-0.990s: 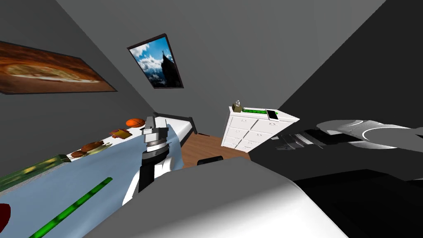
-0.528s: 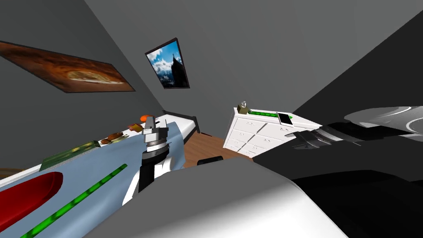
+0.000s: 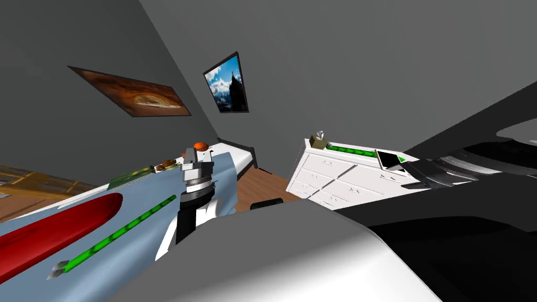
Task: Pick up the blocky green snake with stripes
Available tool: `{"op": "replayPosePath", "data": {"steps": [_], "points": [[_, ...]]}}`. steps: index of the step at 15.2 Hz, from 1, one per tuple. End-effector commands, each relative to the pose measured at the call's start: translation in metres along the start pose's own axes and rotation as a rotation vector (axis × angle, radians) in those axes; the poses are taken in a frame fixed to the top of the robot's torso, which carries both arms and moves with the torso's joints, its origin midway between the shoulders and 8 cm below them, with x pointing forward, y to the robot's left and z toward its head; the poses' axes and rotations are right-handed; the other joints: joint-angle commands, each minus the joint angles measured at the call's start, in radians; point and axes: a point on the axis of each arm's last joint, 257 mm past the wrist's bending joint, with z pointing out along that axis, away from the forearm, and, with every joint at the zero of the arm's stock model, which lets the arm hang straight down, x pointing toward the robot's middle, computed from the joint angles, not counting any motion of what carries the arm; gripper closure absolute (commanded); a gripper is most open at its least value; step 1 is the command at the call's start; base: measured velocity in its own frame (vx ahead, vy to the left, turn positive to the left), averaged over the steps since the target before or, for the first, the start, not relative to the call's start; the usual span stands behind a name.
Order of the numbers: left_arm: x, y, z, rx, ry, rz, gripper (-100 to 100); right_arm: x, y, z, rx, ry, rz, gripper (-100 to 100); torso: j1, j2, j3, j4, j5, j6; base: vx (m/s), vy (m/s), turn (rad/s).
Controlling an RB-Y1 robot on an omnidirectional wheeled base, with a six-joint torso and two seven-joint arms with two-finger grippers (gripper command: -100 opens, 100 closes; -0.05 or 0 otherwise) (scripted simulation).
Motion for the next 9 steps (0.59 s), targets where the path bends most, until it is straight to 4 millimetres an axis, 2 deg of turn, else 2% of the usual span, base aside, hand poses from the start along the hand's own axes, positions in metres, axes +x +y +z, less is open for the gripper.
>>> {"op": "replayPosePath", "data": {"steps": [1,3,4,6,8,9], "points": [[0.0,0.0,0.0,0.0,0.0,0.0,0,0.013,-0.005,-0.024,0.027,0.048,-0.004,-100,0.0,0.0,0.0,0.0,0.0,0.0,0.102,-0.073,0.267],[0.0,0.0,0.0,0.0,0.0,0.0,0,0.013,-0.005,-0.024,0.027,0.048,-0.004,-100,0.0,-0.003,-0.002,-0.001,0.0,0.0,0.091,-0.065,0.161],[0.0,0.0,0.0,0.0,0.0,0.0,0,0.02,-0.007,-0.038,0.038,0.073,-0.005,-100,0.0,-0.002,-0.001,0.0,-0.001,0.001,0.057,-0.064,0.208],[0.0,0.0,0.0,0.0,0.0,0.0,0,0.031,-0.006,-0.055,0.048,0.106,-0.004,-100,-0.003,-0.003,-0.002,-0.001,0.0,-0.002,0.13,-0.145,0.467],[0.0,0.0,0.0,0.0,0.0,0.0,0,0.031,-0.006,-0.055,0.048,0.106,-0.004,-100,-0.006,-0.007,-0.004,-0.002,-0.002,0.0,0.144,-0.125,0.17],[0.0,0.0,0.0,0.0,0.0,0.0,0,0.037,0.001,-0.056,0.033,0.115,-0.002,-100,-0.004,-0.006,-0.004,-0.002,-0.002,0.001,0.128,-0.12,0.157]]}}
